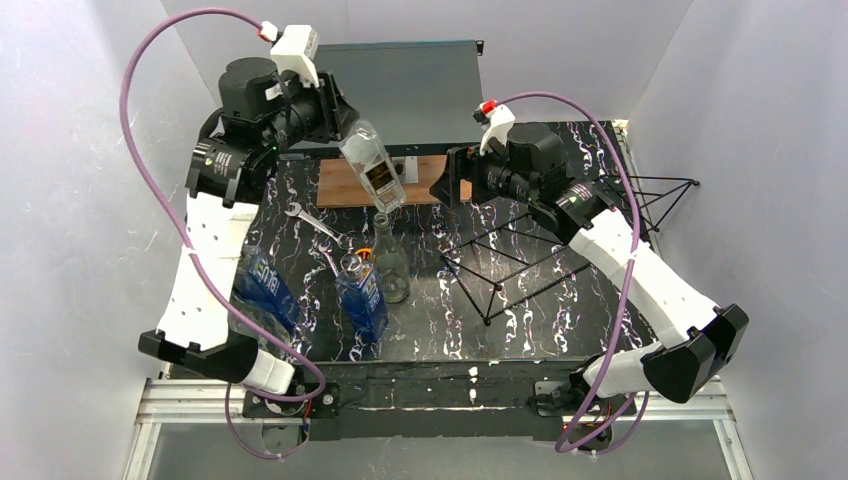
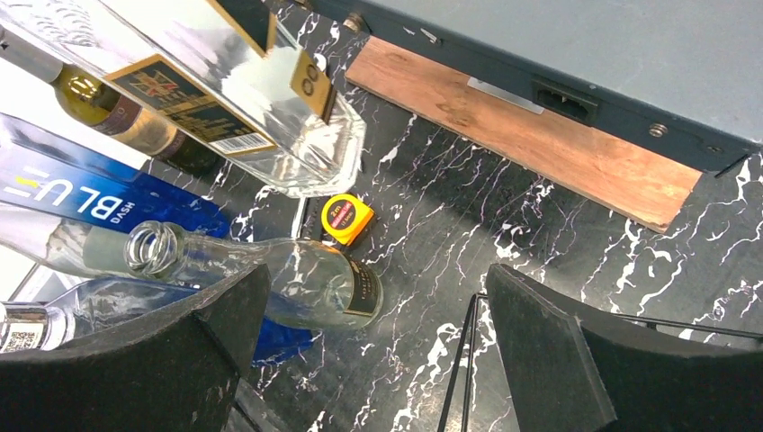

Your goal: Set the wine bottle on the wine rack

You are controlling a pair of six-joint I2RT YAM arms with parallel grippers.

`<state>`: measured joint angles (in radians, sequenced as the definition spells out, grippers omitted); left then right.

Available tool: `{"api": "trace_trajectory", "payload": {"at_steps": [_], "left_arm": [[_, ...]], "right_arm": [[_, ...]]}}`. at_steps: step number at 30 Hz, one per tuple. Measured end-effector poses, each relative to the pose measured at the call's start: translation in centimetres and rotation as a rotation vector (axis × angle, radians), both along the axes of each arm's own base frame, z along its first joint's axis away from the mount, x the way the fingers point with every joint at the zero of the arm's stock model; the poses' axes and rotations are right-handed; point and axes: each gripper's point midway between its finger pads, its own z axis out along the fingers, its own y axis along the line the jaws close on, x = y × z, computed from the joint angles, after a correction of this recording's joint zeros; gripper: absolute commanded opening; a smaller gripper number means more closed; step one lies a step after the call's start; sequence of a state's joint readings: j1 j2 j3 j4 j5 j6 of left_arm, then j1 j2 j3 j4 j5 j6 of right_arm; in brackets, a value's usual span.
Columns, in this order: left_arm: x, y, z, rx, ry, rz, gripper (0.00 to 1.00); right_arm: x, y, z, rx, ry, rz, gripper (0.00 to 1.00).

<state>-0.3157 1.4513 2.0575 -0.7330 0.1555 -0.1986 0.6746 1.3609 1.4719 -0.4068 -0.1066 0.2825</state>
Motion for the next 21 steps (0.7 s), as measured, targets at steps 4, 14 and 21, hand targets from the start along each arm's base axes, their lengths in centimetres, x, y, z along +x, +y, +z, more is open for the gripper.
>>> {"api": "trace_trajectory", "payload": {"at_steps": [4, 14, 21], "left_arm": [[0.6, -2.3, -0.5, -0.005, -0.006, -0.055, 0.00], [-0.6, -9.2, -6.0, 0.036, 0.079, -0.250, 0.00], [-0.7, -12.0, -10.1, 0.088, 0.129, -0.293, 0.00]], "right_arm": [[-0.2, -0.3, 0.1, -0.009, -0.005, -0.004, 1.00], [-1.4, -1.8, 0.8, -0.056, -0.052, 0.012, 1.00], [-2.7, -2.7, 0.5, -0.095, -0.050, 0.010, 1.00]]}}
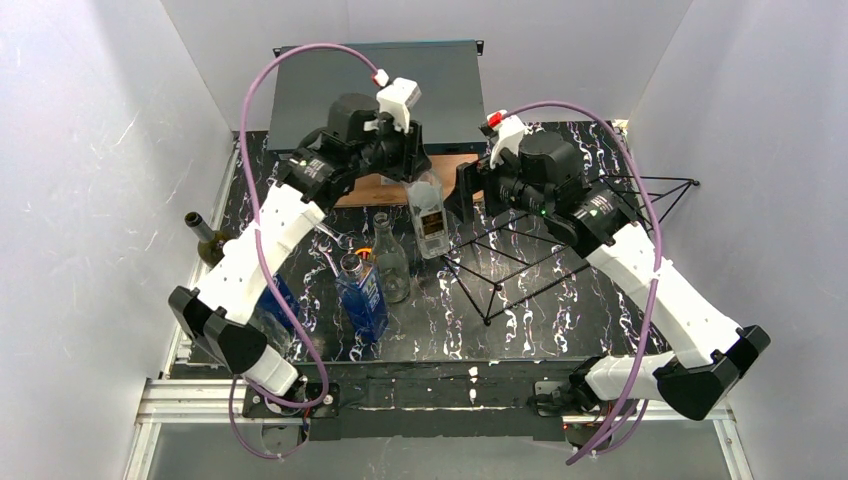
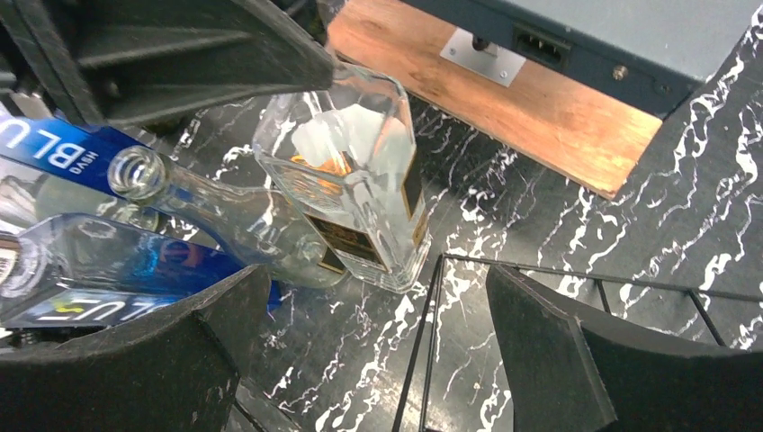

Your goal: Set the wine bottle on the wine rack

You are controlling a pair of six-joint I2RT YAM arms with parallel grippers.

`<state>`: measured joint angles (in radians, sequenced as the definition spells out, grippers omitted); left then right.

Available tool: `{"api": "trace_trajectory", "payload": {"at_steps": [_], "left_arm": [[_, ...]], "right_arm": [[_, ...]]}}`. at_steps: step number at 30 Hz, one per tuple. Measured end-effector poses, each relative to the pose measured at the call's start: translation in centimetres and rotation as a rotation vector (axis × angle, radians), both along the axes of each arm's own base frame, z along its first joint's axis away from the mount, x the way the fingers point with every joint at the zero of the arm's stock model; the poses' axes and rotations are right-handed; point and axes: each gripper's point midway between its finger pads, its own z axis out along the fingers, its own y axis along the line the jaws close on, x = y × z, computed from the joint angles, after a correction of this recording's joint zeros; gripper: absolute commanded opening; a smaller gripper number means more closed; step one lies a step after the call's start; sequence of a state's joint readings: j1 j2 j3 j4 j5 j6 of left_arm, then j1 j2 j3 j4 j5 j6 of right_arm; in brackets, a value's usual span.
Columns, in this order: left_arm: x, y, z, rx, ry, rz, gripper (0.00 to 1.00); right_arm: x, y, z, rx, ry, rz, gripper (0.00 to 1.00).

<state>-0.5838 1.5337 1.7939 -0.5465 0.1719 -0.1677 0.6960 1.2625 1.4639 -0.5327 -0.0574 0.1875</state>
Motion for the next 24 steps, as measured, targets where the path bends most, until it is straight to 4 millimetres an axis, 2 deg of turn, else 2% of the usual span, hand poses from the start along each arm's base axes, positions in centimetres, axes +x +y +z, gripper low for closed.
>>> {"api": "trace_trajectory", "payload": {"at_steps": [8, 14, 19, 24], "left_arm": [[0.5, -2.4, -4.8, 0.030, 0.091, 0.026, 0.00], [1.3, -2.0, -7.6, 0.085, 0.091, 0.099, 0.00], [2.0, -1.4, -8.4, 0.111, 0.083, 0.146, 0.00], [2.9, -1.9, -8.8, 0.107, 0.089, 0.171, 0.00]], "right_arm": [[-0.6, 0.2, -1.0, -0.062, -0.004, -0.042, 1.00], [0.0, -0.2, -2.6, -0.091, 0.000, -0.080, 1.00], [0.2, -0.9, -4.8, -0.132, 0.019, -0.113, 1.00], [0.0, -2.3, -4.3, -0.124, -0.007, -0.162, 1.00]]}}
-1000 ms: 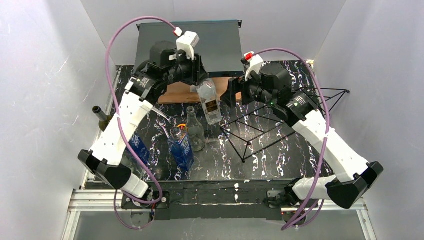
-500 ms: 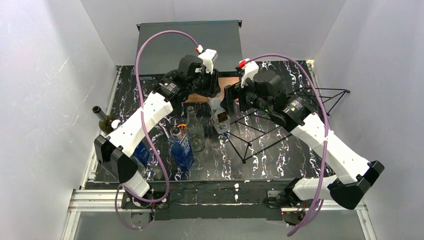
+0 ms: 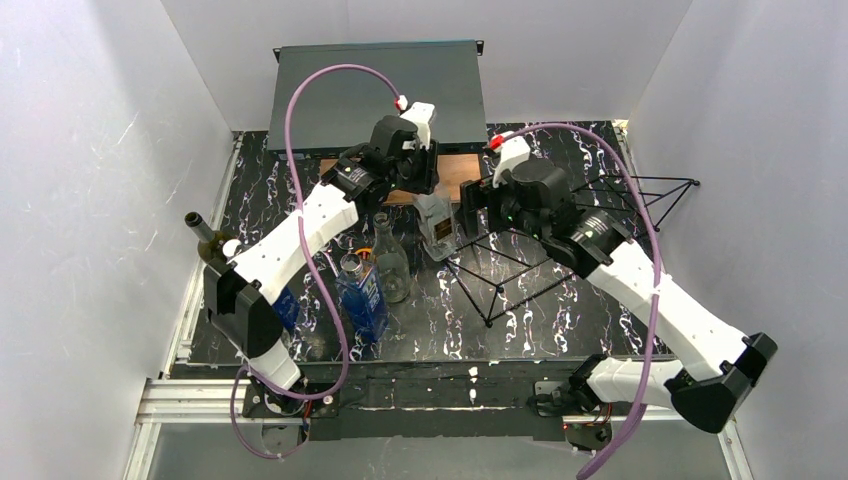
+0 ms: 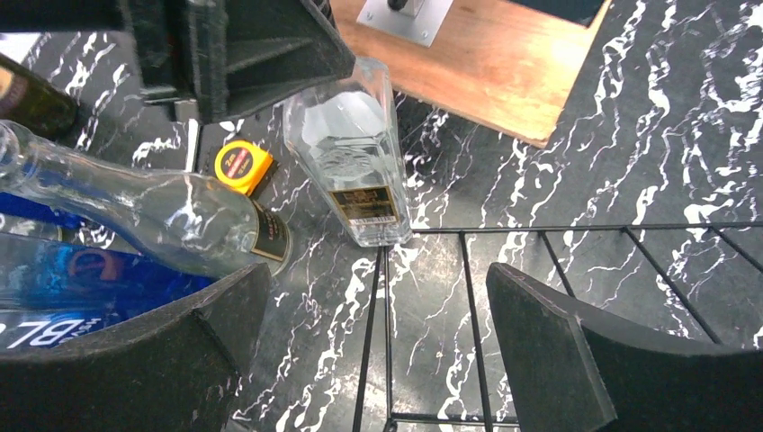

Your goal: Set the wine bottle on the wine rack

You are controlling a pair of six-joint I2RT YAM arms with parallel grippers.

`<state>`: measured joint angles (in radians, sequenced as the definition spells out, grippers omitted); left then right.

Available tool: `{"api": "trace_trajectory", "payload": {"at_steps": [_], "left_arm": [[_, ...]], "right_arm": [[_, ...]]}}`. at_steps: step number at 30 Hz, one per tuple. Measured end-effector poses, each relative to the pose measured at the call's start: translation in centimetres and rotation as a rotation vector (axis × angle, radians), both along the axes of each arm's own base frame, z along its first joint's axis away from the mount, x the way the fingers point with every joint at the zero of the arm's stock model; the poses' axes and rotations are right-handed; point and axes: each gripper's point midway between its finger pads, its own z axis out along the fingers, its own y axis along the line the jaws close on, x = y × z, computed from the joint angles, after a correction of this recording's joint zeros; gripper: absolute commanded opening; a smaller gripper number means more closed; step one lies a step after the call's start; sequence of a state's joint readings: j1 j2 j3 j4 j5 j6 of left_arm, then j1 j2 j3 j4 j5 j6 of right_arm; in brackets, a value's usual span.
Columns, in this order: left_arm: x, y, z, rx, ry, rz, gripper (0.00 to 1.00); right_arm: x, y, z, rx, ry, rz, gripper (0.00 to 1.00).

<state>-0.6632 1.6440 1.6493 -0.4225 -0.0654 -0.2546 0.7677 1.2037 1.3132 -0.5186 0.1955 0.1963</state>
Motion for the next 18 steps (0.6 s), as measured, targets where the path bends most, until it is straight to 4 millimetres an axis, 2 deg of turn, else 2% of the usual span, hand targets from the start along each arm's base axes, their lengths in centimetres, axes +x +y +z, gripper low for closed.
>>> {"api": "trace_trajectory", "payload": {"at_steps": [8, 18], "left_arm": [[1.4, -1.5, -0.8, -0.004, 0.007, 0.026, 0.00], [1.8, -2.4, -0.7, 0.033, -0.040, 0.020, 0.00]], "right_arm": [[-0.8, -2.1, 1.9, 0.054, -0.073, -0.059, 1.00], [-0.8, -2.6, 0.7, 0.037, -0.066, -0.075, 1.00]]}}
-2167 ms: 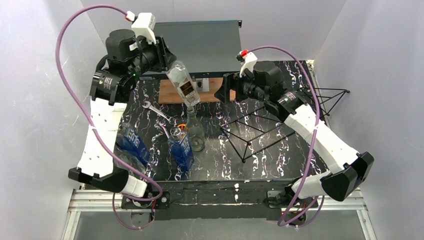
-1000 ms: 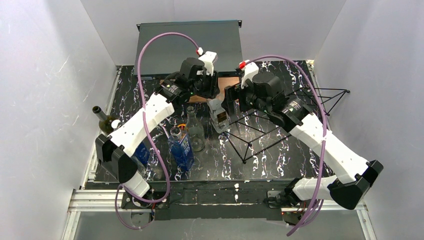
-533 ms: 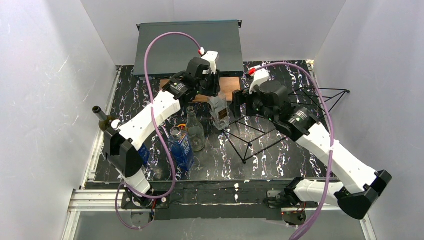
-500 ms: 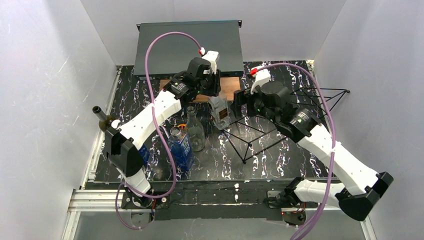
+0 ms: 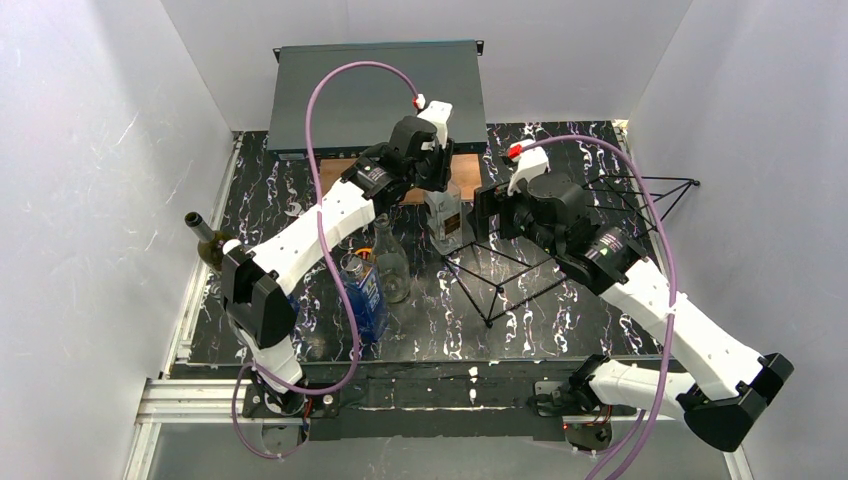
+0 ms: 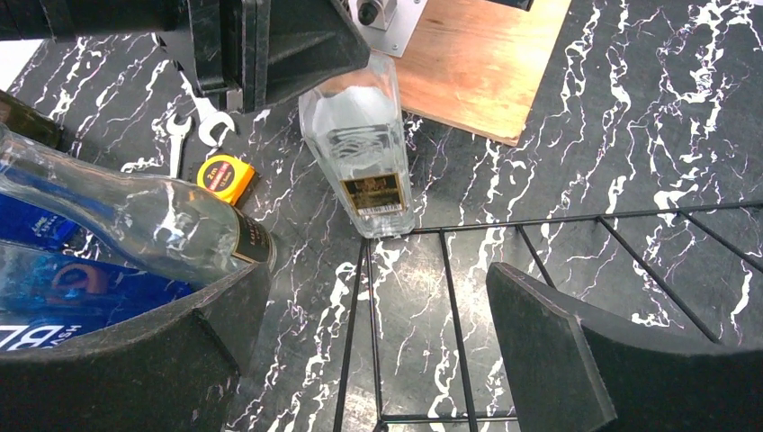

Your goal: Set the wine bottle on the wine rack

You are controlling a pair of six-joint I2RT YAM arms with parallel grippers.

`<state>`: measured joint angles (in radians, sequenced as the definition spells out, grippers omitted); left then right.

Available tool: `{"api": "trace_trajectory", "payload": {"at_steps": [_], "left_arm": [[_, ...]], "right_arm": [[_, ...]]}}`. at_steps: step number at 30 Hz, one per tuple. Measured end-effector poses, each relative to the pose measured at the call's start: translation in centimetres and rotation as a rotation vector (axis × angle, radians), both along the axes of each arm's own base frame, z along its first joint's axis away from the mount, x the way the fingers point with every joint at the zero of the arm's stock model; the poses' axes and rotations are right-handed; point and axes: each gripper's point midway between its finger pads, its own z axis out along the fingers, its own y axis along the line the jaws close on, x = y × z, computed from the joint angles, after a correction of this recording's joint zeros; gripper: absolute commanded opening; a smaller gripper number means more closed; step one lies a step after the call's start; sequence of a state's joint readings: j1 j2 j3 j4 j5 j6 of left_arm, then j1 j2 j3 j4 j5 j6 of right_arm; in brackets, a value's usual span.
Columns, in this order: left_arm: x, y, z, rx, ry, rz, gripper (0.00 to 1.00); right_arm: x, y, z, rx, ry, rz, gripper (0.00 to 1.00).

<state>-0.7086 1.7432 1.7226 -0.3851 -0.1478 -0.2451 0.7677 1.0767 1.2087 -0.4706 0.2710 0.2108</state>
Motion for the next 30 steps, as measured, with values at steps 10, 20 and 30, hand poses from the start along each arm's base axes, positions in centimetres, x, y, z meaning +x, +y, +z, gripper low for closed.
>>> {"api": "trace_trajectory", "payload": {"at_steps": [10, 20, 30], "left_arm": [[0.8, -1.1, -1.6, 0.079, -0.165, -0.029, 0.00], [0.5, -0.8, -1.5, 0.072, -0.181, -0.017, 0.30], [0.4, -0.3, 2.3, 0.027, -0.180, 0.027, 0.71]], "right_arm": [[0.0, -0.2, -1.0, -0.014, 0.010, -0.006, 1.00], [-0.1, -0.2, -0.8, -0.009, 0.006, -0.007, 1.00], [-0.2, -0.1, -1.1, -0.005, 0.016, -0.002, 1.00]]}}
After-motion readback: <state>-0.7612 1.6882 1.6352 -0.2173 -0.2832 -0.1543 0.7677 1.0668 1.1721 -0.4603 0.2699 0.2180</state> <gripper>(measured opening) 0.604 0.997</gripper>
